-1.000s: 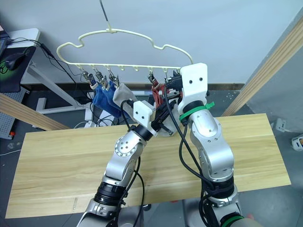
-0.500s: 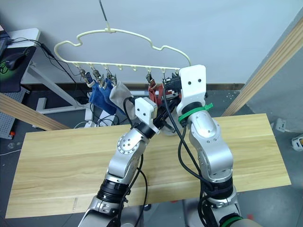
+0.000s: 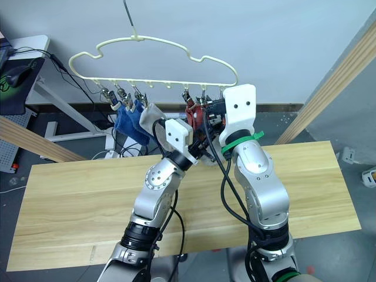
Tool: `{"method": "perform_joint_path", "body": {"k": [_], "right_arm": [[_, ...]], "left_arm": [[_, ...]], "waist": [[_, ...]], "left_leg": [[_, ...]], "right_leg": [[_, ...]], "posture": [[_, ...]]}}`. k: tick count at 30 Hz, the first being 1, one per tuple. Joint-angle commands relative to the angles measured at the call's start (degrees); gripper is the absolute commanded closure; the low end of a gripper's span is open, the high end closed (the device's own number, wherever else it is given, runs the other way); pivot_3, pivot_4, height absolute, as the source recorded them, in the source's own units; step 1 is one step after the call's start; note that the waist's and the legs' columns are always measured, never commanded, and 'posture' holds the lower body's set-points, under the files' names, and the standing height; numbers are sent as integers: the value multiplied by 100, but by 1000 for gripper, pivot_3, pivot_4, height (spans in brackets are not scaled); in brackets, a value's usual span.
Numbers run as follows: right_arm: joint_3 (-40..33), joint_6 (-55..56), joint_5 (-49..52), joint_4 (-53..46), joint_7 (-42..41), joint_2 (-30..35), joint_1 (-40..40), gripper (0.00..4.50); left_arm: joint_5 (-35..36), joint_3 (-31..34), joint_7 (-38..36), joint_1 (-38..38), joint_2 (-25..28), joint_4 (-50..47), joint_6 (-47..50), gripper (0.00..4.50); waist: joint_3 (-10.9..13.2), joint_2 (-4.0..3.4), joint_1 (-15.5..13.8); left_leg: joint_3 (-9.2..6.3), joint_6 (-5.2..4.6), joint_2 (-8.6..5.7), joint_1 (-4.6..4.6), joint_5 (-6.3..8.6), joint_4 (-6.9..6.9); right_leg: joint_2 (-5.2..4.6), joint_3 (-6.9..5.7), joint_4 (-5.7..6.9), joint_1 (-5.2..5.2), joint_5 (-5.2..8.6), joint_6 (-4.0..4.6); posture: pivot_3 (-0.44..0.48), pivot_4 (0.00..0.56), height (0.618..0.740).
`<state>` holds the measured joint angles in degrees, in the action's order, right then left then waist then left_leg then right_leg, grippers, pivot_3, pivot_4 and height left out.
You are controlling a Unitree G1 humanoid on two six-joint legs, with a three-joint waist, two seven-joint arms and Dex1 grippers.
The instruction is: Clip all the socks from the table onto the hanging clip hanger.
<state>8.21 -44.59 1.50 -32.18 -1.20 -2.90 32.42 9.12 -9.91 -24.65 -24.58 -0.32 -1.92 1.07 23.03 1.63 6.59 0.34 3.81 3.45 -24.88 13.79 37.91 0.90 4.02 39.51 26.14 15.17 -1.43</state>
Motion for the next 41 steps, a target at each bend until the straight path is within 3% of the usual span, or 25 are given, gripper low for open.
{"method": "perform_joint_path", "body": {"k": [1, 3, 8, 13, 21, 24, 28, 36, 41], "right_arm": [[-27, 49, 130, -424, -56, -34, -62, 555], [-81, 27, 191, -525, -113, 11, -121, 0], [-273, -15, 504, -864, -420, 257, -365, 0], [-617, -55, 884, -1181, -934, 871, -729, 0], [-1262, -94, 1847, -1338, -2370, 2465, -1412, 0], [-1440, 222, 2062, -1305, -3056, 3178, -1790, 0], [-1906, 705, 2469, -885, -4127, 4088, -2009, 0], [-2455, 1129, 2873, -70, -4977, 4954, -2039, 0], [-2456, 1349, 2853, 246, -5103, 5111, -2002, 0]], "left_arm": [[117, -53, -131, 128, 94, -343, 100, 2109], [152, -21, -190, 216, 210, -461, 232, 1496], [268, 47, -384, 576, 674, -905, 589, 21], [517, 145, -656, 1022, 1309, -1581, 1225, 7], [1395, 863, -1275, 1760, 2674, -2734, 2344, 7], [1525, 1323, -1615, 2218, 3538, -2926, 2810, 7], [1351, 2222, -1844, 2949, 4373, -2927, 2649, 7], [1677, 3386, -2303, 3214, 5023, -2418, 2862, 7], [1682, 3565, -2251, 3101, 5094, -2163, 2999, 7]], "waist": [[0, 0, 0], [0, 0, 1], [-1, 0, -2], [-7, 1, -5], [-23, 7, -15], [-40, 14, -8], [-92, 21, -15], [-444, 46, -116], [-621, 61, -159]], "left_leg": [[0, 0, 0, 0, 0, 0], [-1, 0, 0, 0, 0, 0], [-4, 1, 3, 0, 0, -1], [-4, 1, 5, 0, -1, 0], [-5, 2, 4, 1, -1, 1], [-2, 2, 2, 2, -1, 2], [-2, 3, 5, 3, -1, 0], [-3, 0, -1, 2, 0, 0], [-4, -1, -1, 7, 1, 1]], "right_leg": [[0, 0, 0, 0, 0, 0], [1, 0, 0, 0, 0, 0], [1, 0, 0, 0, 0, 0], [-1, -2, 1, -1, 0, -1], [1, -6, 2, -2, 1, -2], [2, -5, 1, -1, 3, -5], [4, -8, -1, 2, 3, -4], [3, -17, -34, -12, 2, -4], [3, -21, -44, -25, 1, -1]], "posture": [[-219, 395, 740], [-216, 391, 740], [-210, 379, 740], [-196, 358, 740], [-182, 326, 740], [-170, 305, 740], [-146, 268, 740], [-111, 202, 740], [-104, 170, 740]]}}
